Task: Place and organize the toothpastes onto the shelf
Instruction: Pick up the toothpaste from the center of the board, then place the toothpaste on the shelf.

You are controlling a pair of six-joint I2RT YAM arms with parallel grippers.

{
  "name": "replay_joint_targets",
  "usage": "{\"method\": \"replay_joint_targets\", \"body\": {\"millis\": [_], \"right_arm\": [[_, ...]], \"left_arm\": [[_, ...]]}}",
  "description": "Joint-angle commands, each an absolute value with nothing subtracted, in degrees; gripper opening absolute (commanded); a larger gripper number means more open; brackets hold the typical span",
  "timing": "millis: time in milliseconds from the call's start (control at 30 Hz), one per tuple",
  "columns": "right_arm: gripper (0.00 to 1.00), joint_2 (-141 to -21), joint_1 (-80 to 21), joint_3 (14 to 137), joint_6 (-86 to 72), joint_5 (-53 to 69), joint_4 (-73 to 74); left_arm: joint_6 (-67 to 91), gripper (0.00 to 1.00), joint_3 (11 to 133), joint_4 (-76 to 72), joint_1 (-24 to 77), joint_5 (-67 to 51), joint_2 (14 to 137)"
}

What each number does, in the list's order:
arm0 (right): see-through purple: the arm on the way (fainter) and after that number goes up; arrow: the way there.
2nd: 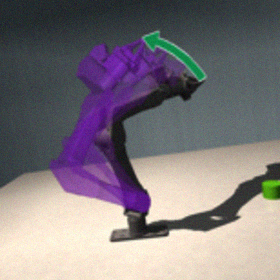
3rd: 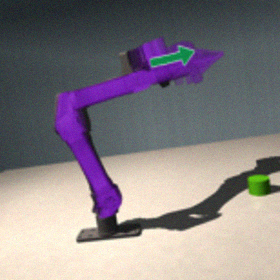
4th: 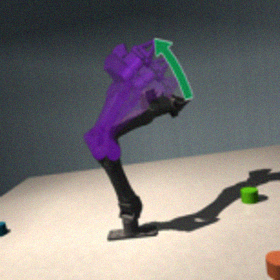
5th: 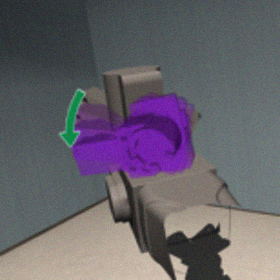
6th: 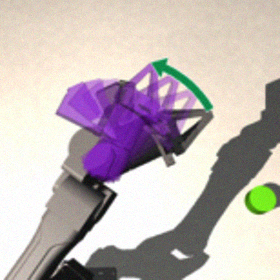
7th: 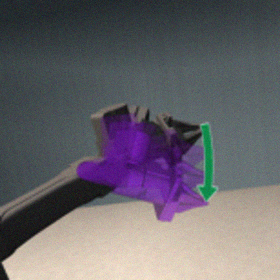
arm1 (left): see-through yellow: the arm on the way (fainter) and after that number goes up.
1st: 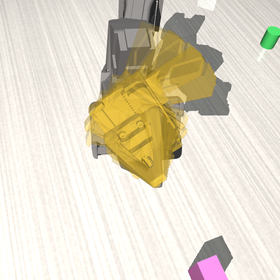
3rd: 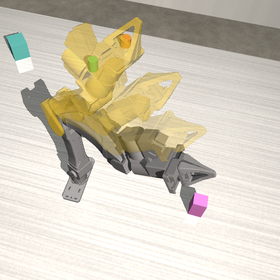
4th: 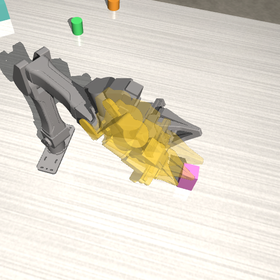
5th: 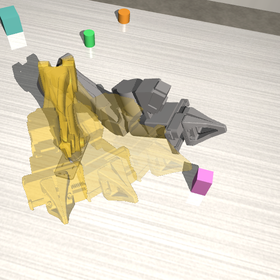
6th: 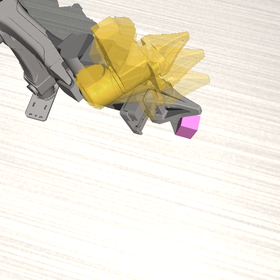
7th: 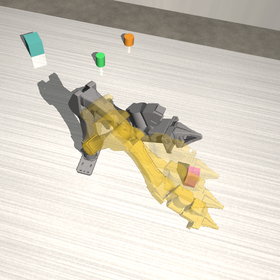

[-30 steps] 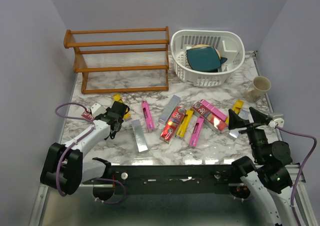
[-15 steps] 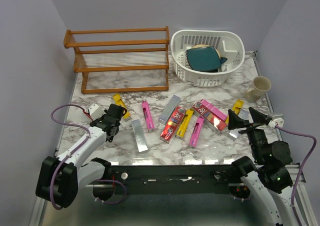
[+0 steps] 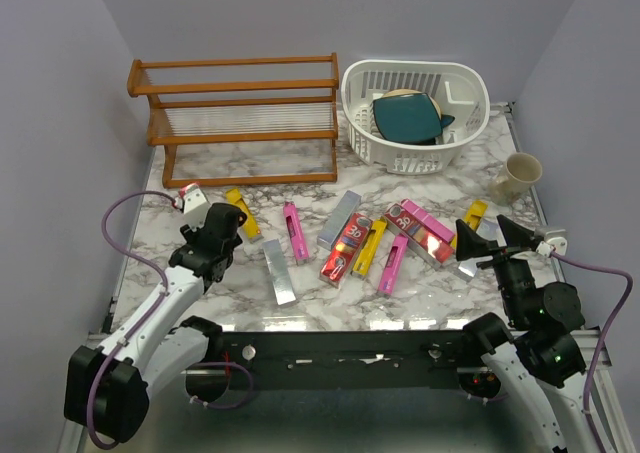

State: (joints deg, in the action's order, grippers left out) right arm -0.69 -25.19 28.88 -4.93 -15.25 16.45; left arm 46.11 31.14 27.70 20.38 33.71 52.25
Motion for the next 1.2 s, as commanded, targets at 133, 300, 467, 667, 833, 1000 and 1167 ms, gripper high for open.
{"method": "replay_joint_targets", "body": {"millis": [133,300,467,667,833,1000,1167], "right_arm": [[1.0,15.73,-26.1,30.85,-5.27,-16.43,18.02],[1.0,15.73,-26.63,31.03,-5.54,-16.52,18.37],[1.0,15.73,-27.6,31.64,-5.89,-17.57,19.34],[1.0,15.82,-28.48,31.82,-6.07,-18.46,19.78],[1.0,15.91,-29.18,31.82,-6.15,-18.54,19.86],[1.0,15.82,-29.71,31.82,-5.98,-18.72,19.86],[1.0,16.0,-30.23,31.99,-5.89,-19.25,20.21]], "left_arm": [[26.73,0.52,39.72,23.46,19.87,31.04,53.87],[16.98,0.53,40.61,21.28,13.74,22.52,57.04],[13.19,0.53,40.34,18.37,5.98,12.75,59.41],[9.23,0.54,41.23,20.3,4.22,7.04,60.21],[6.42,0.54,39.46,16.18,1.33,7.83,59.85],[1.78,0.54,41.66,9.78,-2.89,3.26,66.87],[-2.28,0.55,41.31,3.09,-6.85,-2.7,71.89]]}}
